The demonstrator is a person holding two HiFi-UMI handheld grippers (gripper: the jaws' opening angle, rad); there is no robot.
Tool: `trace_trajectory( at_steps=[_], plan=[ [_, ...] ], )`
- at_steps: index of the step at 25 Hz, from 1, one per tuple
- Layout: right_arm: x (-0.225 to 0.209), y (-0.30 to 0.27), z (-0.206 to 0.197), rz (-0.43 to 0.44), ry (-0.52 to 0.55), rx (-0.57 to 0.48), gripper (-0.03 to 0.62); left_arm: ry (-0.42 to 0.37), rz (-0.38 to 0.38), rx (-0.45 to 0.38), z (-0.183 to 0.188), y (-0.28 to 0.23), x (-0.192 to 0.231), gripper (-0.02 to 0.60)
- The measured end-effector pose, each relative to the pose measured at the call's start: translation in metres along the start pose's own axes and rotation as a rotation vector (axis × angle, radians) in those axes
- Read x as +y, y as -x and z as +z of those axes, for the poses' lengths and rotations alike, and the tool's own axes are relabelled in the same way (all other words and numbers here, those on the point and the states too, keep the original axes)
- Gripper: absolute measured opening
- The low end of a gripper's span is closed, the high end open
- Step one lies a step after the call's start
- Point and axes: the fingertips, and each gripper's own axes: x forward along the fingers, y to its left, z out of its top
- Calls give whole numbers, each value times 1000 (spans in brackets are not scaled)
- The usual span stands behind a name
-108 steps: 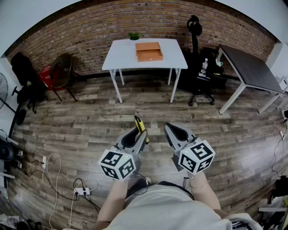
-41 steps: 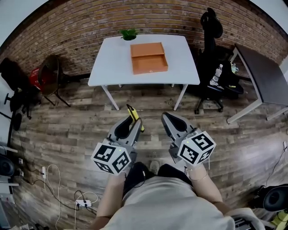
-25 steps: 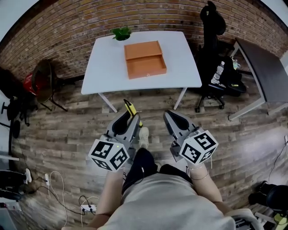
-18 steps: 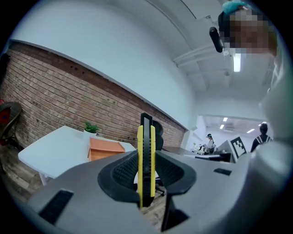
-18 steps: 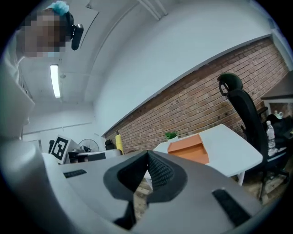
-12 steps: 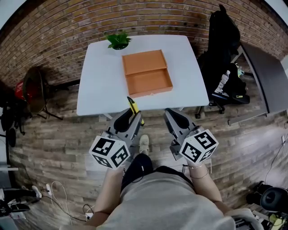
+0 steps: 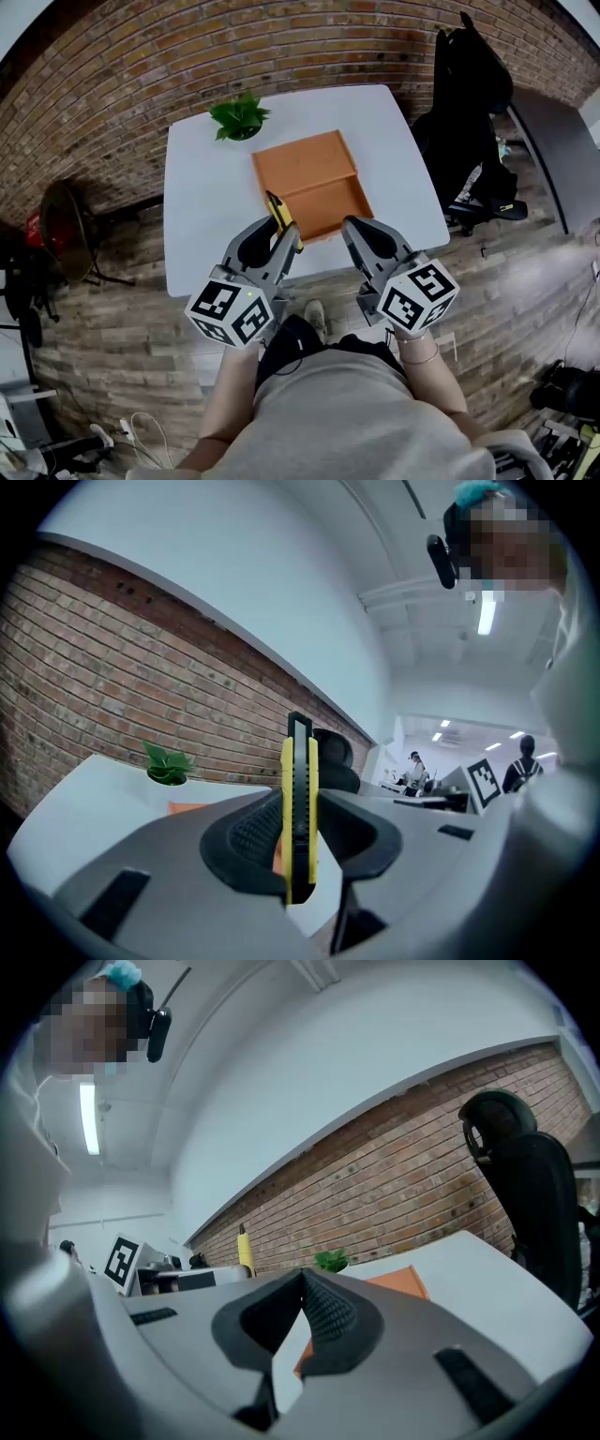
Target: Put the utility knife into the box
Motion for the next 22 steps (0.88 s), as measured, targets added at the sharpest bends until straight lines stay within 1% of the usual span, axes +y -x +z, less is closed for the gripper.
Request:
trace_trajectory(
  at_steps=[4, 10, 15, 22],
  plan=[
    [-16, -14, 7, -48, -19, -21, -2, -22, -47, 32, 6, -21, 12, 112],
    [-38, -21, 6, -111, -45, -7, -2, -12, -79, 68, 3, -42, 26, 112],
    [-50, -20, 3, -131, -62, 2, -2, -4, -82, 94, -3, -52, 31, 112],
    [-56, -28, 2, -108, -74, 26, -2, -12, -46, 138, -11, -60, 39, 112]
  ],
)
